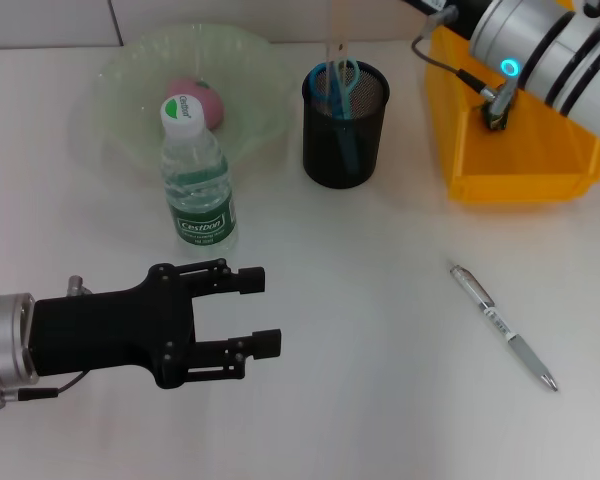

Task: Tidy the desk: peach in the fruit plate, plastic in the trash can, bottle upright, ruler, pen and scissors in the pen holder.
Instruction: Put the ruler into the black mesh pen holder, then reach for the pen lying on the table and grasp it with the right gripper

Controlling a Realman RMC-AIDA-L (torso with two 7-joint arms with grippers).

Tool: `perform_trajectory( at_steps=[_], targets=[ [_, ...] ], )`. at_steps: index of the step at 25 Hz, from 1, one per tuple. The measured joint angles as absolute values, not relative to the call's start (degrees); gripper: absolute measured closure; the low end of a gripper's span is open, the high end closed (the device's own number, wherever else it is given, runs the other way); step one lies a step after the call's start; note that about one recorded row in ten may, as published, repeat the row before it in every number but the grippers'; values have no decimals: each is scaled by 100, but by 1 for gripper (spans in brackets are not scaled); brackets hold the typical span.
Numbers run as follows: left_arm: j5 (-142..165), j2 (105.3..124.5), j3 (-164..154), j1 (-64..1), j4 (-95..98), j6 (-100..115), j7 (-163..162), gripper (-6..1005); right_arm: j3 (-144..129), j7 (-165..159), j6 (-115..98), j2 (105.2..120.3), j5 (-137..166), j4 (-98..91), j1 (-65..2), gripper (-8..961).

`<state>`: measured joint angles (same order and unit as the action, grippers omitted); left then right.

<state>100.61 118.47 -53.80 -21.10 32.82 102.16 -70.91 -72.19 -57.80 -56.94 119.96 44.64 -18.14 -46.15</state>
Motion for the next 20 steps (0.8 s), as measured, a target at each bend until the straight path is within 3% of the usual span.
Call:
perform_trajectory(
  at_steps=[13,20],
  targets=[
    [10053,11835,-5374,-2100,3281,10238,-7076,256,-7539,-6074,-5512,11954,4520,-2032,-4482,430],
    [10098,11806,-5398,-2100,3321,10252,-7085,256,-7495,-8582,-5803,11768,6589,-4713,-3037,323]
  ],
)
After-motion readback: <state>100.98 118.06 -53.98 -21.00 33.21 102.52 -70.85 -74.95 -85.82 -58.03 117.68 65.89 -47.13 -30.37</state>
